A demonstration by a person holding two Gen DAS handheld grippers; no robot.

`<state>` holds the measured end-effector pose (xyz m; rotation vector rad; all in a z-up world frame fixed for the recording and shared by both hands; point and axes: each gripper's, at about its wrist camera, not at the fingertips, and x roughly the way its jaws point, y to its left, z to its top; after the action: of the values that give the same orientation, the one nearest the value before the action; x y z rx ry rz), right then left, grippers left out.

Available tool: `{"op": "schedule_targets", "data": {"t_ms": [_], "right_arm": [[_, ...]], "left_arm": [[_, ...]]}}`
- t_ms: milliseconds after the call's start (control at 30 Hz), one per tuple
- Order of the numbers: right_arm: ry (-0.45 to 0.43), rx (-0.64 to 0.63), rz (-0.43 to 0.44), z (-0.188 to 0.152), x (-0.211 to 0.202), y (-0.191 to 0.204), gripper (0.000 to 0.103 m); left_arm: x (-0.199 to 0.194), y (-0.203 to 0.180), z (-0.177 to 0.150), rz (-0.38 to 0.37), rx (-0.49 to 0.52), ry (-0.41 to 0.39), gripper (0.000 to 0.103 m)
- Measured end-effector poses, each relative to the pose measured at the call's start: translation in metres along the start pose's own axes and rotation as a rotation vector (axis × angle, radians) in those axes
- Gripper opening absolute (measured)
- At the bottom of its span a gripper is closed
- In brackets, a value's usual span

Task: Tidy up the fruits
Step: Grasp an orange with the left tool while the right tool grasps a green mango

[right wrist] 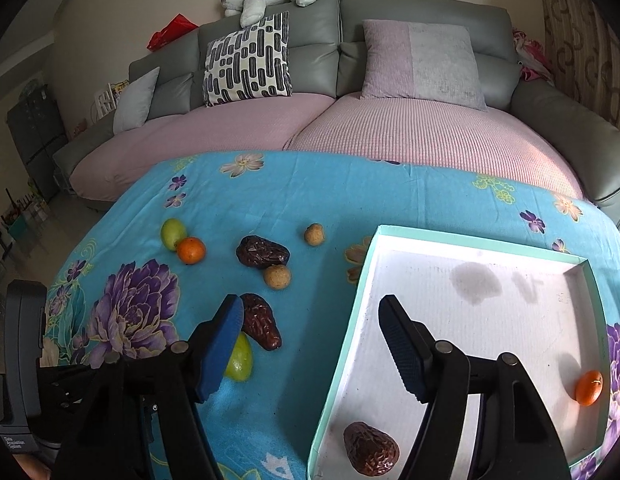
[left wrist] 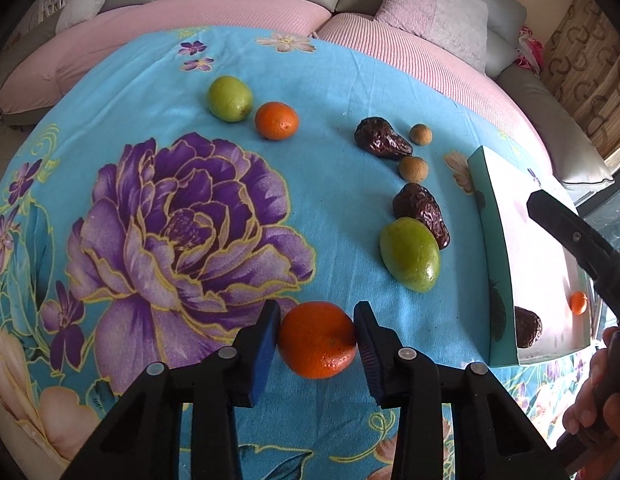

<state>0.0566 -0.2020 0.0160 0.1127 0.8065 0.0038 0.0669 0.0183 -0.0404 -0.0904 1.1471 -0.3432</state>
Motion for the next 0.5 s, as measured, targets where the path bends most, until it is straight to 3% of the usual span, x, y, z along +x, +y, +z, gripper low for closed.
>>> {"op": "schedule_targets", "data": {"t_ms": [300,500], "right_arm": [[0.021,-0.014,0.006,-0.003,0.006,0.005,0.072],[0.09,-0.09,0.029,-0.012,0.025,0.029,0.068]], "left_arm": [[-0.009,0.025,0.022,0.029,-0.091,-0.1,0.041],[-0.01,0.04,0.032,0.043,-0.131,-0.143,0.041]]}}
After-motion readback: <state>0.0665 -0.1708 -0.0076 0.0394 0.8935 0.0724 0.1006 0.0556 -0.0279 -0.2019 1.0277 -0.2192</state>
